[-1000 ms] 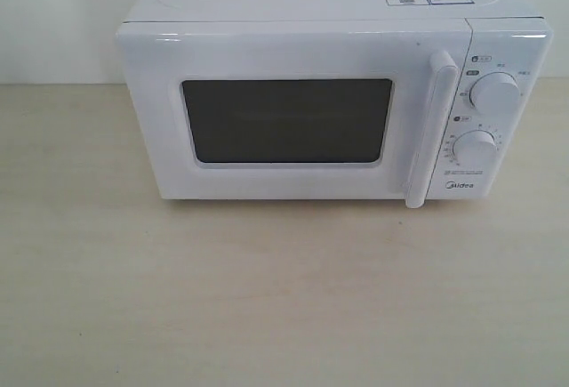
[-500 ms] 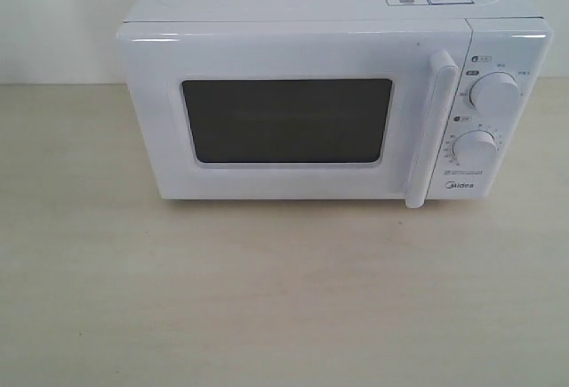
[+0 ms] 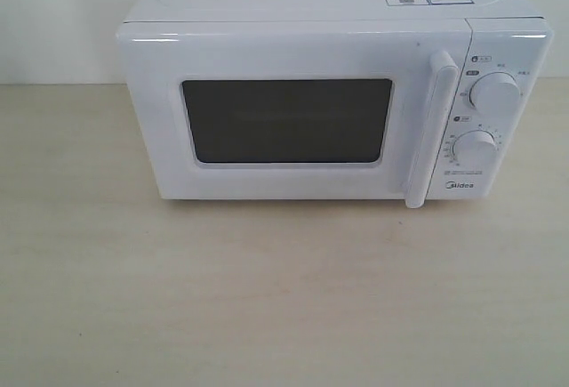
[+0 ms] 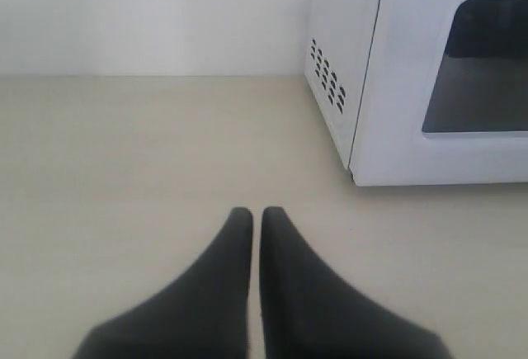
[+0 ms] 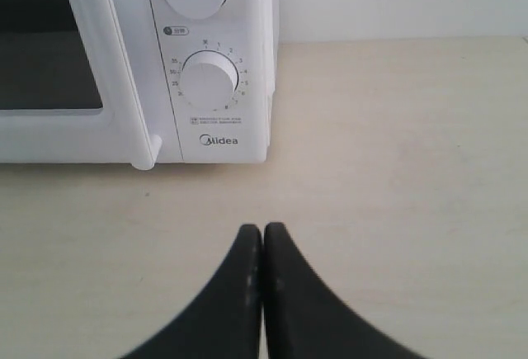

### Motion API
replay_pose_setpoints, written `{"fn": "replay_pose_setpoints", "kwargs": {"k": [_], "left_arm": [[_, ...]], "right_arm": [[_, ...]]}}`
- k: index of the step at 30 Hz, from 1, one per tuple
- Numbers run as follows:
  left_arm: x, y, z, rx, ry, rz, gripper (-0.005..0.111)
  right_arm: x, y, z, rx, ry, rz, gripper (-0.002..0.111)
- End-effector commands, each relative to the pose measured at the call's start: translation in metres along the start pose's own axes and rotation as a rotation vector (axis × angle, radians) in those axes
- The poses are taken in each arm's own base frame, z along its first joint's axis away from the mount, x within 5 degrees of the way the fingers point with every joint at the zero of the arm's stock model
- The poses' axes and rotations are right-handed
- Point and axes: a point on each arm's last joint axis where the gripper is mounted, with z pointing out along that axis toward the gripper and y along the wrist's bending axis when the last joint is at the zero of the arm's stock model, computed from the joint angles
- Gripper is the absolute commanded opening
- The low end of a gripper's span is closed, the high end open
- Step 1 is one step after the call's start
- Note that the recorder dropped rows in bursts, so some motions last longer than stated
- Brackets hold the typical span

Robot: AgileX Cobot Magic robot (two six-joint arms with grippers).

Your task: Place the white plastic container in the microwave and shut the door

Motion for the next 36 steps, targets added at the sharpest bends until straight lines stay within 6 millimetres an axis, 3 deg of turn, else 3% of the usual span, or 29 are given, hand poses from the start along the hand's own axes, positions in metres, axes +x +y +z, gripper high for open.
{"fn": "replay_pose_setpoints", "kwargs": {"k": [1, 36], "left_arm": [[0.0015, -0.0002, 0.0001, 0.001, 0.005, -0.011, 0.004], [0.0015, -0.0001, 0.0001, 0.0, 0.005, 0.031, 0.004]], "right_arm": [[-0.0003, -0.0001, -0.0003, 0.002, -0.008, 0.006, 0.0], [-0.0003, -0.0001, -0.0003, 0.002, -0.008, 0.006, 0.0]]}}
